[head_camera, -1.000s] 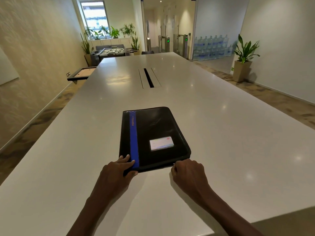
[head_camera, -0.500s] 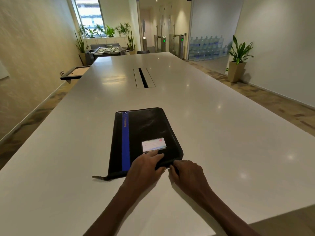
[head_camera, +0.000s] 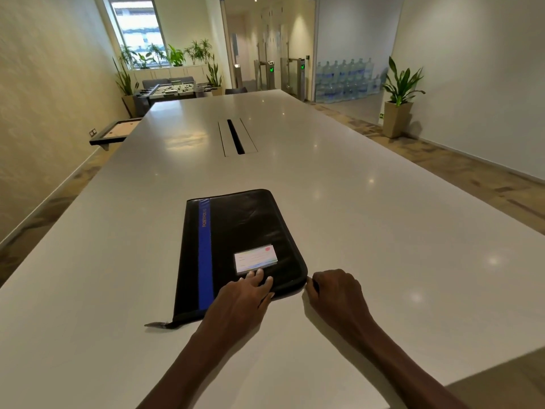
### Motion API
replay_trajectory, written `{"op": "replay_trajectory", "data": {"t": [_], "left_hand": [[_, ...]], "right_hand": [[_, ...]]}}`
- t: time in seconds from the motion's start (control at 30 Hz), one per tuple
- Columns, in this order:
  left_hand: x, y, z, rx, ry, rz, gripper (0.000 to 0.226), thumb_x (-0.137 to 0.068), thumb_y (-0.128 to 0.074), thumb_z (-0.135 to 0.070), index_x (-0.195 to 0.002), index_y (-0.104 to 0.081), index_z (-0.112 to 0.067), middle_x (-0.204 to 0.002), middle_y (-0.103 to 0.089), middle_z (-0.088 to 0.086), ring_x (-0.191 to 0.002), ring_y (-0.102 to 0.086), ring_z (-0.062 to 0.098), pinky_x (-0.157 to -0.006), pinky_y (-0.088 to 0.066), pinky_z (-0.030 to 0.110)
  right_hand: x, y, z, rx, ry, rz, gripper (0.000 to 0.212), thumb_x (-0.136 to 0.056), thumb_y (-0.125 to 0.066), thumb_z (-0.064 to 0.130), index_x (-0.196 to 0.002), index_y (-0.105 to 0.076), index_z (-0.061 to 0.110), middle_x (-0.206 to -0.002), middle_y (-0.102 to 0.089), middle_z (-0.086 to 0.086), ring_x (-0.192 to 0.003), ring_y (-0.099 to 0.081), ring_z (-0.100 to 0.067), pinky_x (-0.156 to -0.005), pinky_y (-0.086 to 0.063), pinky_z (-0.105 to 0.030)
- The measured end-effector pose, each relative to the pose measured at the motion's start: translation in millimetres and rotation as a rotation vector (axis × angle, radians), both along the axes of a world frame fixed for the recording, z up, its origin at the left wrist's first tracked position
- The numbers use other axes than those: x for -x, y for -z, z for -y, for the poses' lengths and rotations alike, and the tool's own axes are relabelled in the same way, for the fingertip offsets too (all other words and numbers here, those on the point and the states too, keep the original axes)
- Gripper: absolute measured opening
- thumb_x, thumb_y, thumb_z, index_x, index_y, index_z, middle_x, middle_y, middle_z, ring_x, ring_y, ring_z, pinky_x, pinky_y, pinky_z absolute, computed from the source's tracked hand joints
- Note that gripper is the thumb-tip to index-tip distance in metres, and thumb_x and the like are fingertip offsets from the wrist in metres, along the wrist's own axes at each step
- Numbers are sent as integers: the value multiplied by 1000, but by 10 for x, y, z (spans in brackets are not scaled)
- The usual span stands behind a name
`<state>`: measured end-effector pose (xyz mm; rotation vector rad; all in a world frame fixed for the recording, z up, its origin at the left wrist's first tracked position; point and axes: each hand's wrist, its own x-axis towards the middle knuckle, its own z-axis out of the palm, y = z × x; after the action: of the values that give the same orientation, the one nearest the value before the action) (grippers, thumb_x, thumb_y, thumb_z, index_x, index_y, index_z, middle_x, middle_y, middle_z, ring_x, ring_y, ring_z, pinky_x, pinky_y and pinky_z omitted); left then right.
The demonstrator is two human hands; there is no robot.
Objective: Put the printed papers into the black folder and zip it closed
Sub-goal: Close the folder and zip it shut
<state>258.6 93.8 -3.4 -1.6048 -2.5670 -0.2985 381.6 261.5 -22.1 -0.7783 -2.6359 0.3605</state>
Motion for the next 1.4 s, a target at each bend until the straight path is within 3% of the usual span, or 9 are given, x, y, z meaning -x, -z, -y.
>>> {"op": "replay_trajectory", "data": {"t": [0.2, 0.6, 0.8, 0.83, 0.9, 0.97, 1.03, 1.13, 1.4], "left_hand": [[30, 7, 16, -32, 68, -115, 29, -85, -74, -21, -111, -73, -10, -112, -72, 17, -94, -73, 32, -70, -63, 42], [113, 66, -9, -23, 37, 20, 46, -97, -44, -47, -137, -53, -27, -143, -53, -1, -130, -52, 15, -108, -43, 31], [142, -107, -305, -218, -146, 159, 63, -76, -47, -78, -100, -73, -25, -94, -75, -10, -79, -66, -2, -72, -41, 3], [146, -118, -416, -276, -182, 165, 62, -77, -47, -77, -102, -71, -26, -96, -75, -9, -80, -65, -2, -74, -43, 5], [178, -109, -674, -285, -262, 195, 75, -76, -49, -78, -127, -58, -23, -126, -65, -1, -112, -61, 12, -97, -46, 25], [234, -96, -919, -100, -372, 210, 106, -69, -43, -87, -149, -29, -17, -155, -33, 13, -143, -29, 36, -114, -26, 52], [283, -75, -1103, 40, -475, 331, 128, -60, -42, -93, -154, -4, -15, -161, -3, 21, -147, -1, 46, -113, -7, 65], [327, 47, -1217, 90, -534, 465, 134, -60, -51, -88, -152, 9, -13, -159, 12, 25, -144, 15, 49, -109, 4, 70], [315, 133, -1248, 158, -536, 414, 126, -66, -45, -85, -153, 4, -9, -158, 16, 26, -143, 19, 49, -109, 4, 70]], "right_hand": [[140, -33, -214, 38, 17, -32, 43, -90, -50, 30, -52, -38, 13, -50, -39, -6, -50, -44, -26, -50, -28, -33], [563, -95, -571, 118, -97, -61, 36, -89, -52, 31, -68, -67, 4, -66, -60, -13, -63, -57, -28, -58, -45, -38], [575, -65, -686, 401, -84, -227, 8, -79, -72, 24, -77, -79, 25, -74, -69, 6, -69, -59, -8, -63, -44, -26], [584, -50, -697, 420, -81, -232, 7, -79, -73, 25, -76, -79, 26, -74, -69, 9, -69, -59, -6, -63, -43, -25], [606, -37, -717, 441, -105, -224, 7, -82, -73, 23, -80, -80, 25, -78, -72, 8, -71, -60, -8, -65, -47, -27], [619, -51, -732, 461, -135, -224, 9, -84, -73, 18, -83, -80, 21, -83, -75, 3, -75, -64, -13, -70, -52, -33], [622, -55, -757, 466, -150, -221, 10, -83, -72, 14, -83, -80, 19, -84, -76, 1, -77, -66, -15, -72, -53, -35], [640, -43, -804, 446, -147, -212, 9, -81, -73, 16, -79, -80, 20, -79, -75, 4, -75, -65, -12, -72, -53, -34], [915, 47, -932, 394, -105, -284, 13, -77, -73, 12, -70, -77, 21, -72, -74, 6, -62, -59, 0, -62, -46, -19]]}}
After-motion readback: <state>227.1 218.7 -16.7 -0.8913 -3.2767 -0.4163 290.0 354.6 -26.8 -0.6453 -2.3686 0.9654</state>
